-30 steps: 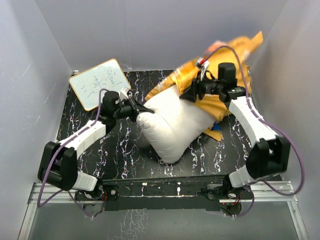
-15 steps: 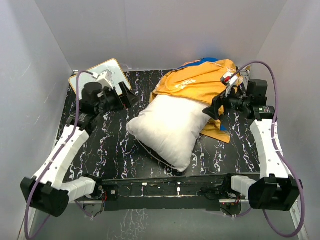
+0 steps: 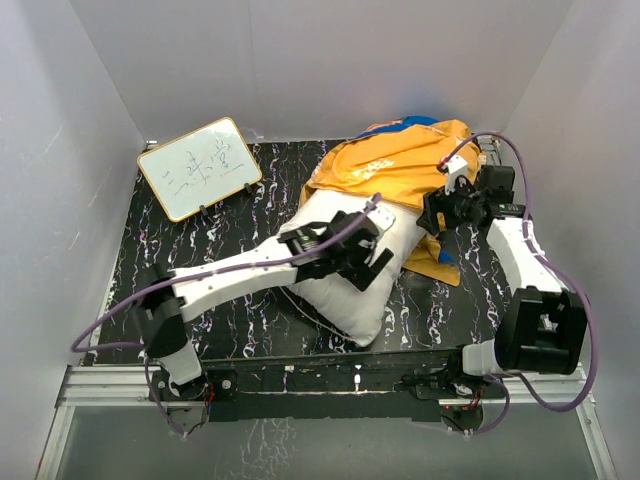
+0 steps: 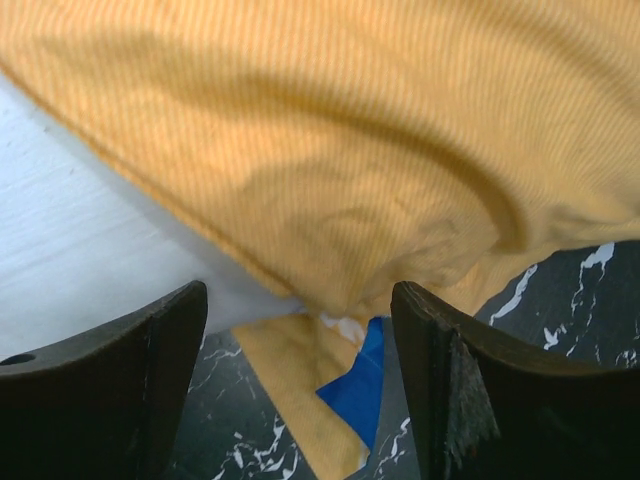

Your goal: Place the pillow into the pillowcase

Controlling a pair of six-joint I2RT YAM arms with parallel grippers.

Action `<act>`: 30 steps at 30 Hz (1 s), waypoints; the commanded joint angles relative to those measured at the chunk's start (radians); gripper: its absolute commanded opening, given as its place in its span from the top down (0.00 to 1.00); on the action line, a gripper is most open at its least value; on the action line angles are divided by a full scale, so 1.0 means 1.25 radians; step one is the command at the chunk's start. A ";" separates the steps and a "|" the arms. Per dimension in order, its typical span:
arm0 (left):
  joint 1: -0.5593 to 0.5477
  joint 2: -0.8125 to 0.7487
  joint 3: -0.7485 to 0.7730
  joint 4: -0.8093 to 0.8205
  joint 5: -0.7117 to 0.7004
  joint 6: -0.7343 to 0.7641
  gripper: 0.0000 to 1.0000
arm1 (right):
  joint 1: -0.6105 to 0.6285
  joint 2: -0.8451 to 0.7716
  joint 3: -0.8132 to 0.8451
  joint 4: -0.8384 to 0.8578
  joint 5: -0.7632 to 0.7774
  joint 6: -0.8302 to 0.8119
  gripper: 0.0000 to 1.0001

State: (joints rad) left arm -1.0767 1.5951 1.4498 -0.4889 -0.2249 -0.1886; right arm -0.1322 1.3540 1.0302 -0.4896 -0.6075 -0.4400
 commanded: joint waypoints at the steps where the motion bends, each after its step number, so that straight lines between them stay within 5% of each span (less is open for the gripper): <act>1: -0.016 0.112 0.108 -0.100 -0.245 0.044 0.03 | 0.022 0.052 0.069 0.116 0.013 0.028 0.24; 4: -0.016 0.174 0.146 -0.110 -0.278 0.038 0.03 | 0.047 0.092 0.082 0.127 0.010 0.037 0.28; 6: -0.015 0.195 0.146 -0.112 -0.288 0.033 0.10 | 0.057 0.118 0.096 0.122 0.009 0.037 0.40; 8: -0.012 0.197 0.123 -0.106 -0.283 0.021 0.33 | 0.058 0.133 0.131 0.094 -0.012 0.036 0.76; 9: -0.007 0.192 0.110 -0.097 -0.268 0.017 0.53 | 0.059 0.135 0.163 0.068 -0.033 0.033 0.89; 11: 0.011 0.171 0.086 -0.072 -0.215 0.001 0.96 | 0.059 0.125 0.238 0.017 -0.138 0.019 0.92; 12: 0.029 0.157 0.080 -0.057 -0.170 -0.007 1.00 | 0.059 0.116 0.282 -0.011 -0.211 0.015 0.92; 17: 0.177 0.076 0.073 0.073 0.104 -0.158 1.00 | 0.096 0.095 0.501 -0.009 -0.572 0.147 0.92; 20: 0.244 0.040 0.068 0.181 0.202 -0.254 1.00 | 0.179 0.064 0.462 0.096 -0.663 0.267 0.92; 22: 0.270 0.025 0.070 0.220 0.233 -0.302 1.00 | 0.205 0.039 0.370 0.082 -0.636 0.254 0.92; 25: 0.292 -0.001 0.035 0.286 0.263 -0.375 1.00 | 0.209 0.057 0.284 -0.079 -0.421 0.092 0.92; 30: 0.336 -0.051 -0.140 0.434 0.330 -0.492 1.00 | 0.209 0.206 0.335 -0.426 -0.231 -0.137 0.89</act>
State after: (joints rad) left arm -0.6872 1.6222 1.3853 -0.2260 0.0589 -0.6243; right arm 0.1200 1.4803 1.4021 -0.6212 -1.0142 -0.3851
